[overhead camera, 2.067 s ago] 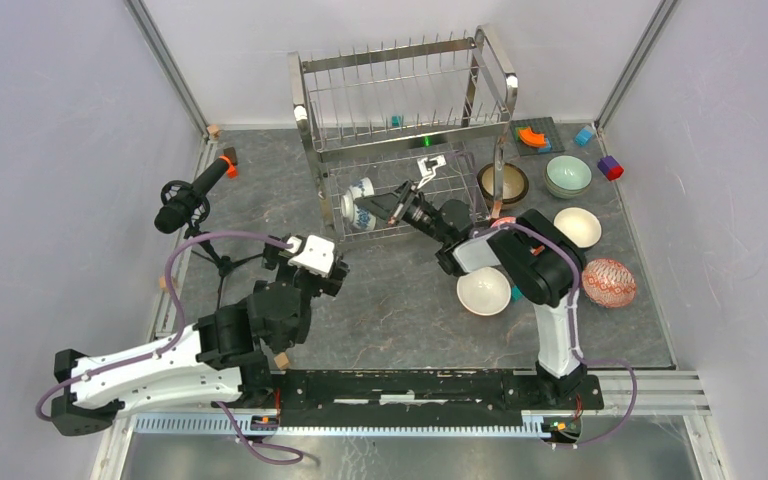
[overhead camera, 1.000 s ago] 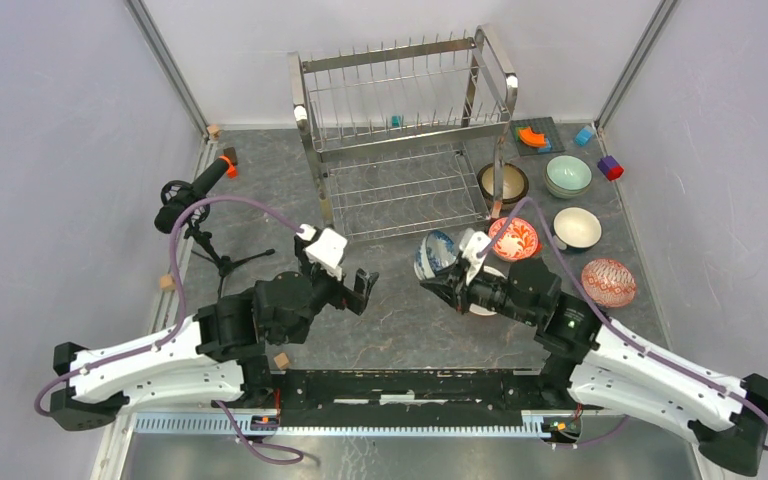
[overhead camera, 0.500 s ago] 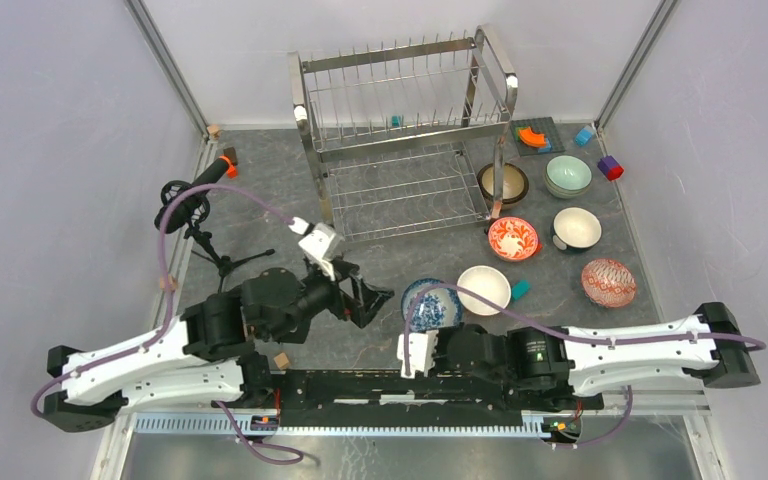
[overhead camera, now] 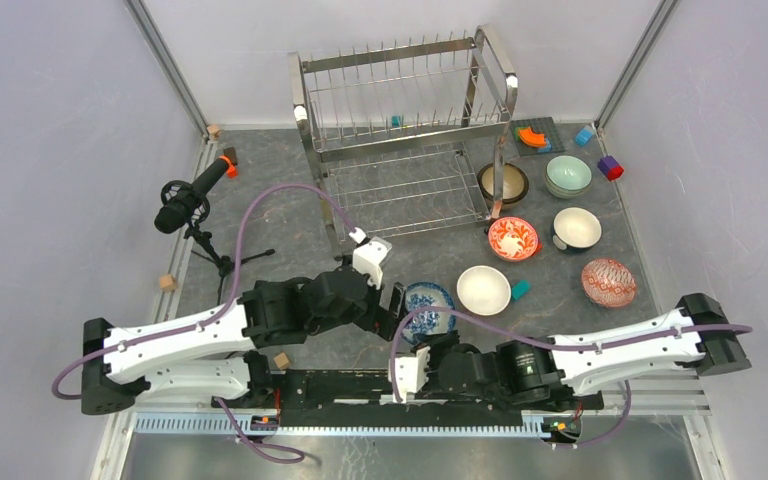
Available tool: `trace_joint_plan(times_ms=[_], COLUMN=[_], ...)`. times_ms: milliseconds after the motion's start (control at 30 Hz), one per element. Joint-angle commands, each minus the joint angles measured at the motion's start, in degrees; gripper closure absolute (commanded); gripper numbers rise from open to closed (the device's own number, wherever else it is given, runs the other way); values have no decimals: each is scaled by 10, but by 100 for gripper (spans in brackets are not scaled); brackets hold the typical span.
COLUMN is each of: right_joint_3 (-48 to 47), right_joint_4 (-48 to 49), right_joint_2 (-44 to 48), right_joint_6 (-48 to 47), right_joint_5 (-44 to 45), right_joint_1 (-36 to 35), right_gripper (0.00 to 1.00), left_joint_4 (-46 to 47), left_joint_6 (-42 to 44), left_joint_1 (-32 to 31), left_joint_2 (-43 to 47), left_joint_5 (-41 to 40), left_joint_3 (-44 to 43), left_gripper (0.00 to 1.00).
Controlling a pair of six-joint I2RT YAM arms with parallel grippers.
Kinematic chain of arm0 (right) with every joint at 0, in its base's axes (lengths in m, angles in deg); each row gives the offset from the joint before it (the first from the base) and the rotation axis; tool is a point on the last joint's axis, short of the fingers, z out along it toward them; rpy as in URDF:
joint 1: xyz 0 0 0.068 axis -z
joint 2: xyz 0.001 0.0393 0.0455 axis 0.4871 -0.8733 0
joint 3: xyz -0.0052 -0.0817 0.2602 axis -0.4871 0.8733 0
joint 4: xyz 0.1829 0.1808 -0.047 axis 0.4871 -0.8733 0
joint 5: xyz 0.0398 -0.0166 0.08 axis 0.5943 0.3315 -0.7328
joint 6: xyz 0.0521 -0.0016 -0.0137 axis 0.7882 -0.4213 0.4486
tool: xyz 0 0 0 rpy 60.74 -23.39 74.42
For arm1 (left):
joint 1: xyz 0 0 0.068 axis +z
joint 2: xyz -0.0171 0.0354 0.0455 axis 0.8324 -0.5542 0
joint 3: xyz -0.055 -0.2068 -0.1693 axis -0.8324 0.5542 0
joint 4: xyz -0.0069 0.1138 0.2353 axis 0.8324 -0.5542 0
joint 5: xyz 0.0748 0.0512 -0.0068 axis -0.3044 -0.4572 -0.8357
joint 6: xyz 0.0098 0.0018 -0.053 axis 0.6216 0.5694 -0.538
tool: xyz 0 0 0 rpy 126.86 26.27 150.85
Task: Unload the bowls from the dish rack
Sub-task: Place the bowl at the center of the board.
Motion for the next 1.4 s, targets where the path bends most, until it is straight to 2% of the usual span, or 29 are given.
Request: trace_joint_plan(times_ms=[0, 300, 500, 700, 900, 1133, 1167, 1267, 1367], right_joint_3=[-44, -61, -61, -68, -98, -102, -102, -99, -99], right_joint_4=[13, 6, 12, 5, -22, -23, -22, -16, -12], right_joint_2=[-25, -65, -71, -81, -113, -134, -135, -138, -143], right_joint_6=[0, 24, 38, 54, 68, 79, 82, 89, 100], right_joint_5=[61, 103, 116, 123, 128, 116, 114, 110, 110], right_joint_1=[-8, -21, -26, -28, -31, -31, -31, -32, -32], right_gripper=[100, 100, 100, 100, 100, 100, 100, 100, 100], left_joint_4=[-24, -74, -82, -92, -113, -111, -112, -110, -105], left_joint_6=[-27, -34, -33, -38, -44, -49, -48, -38, -44], left_joint_1=[1, 2, 1, 1, -2, -11, -13, -14, -16], left_joint_2=[-28, -78, -108, -123, -140, -154, -156, -167, -167], left_joint_5=[-2, -70, -77, -86, -102, -105, -102, -84, -81], left_joint_3=[-41, -66, -78, -85, -98, -90, -88, -86, -76], left_gripper=[3, 15, 36, 40, 62, 65, 70, 97, 98])
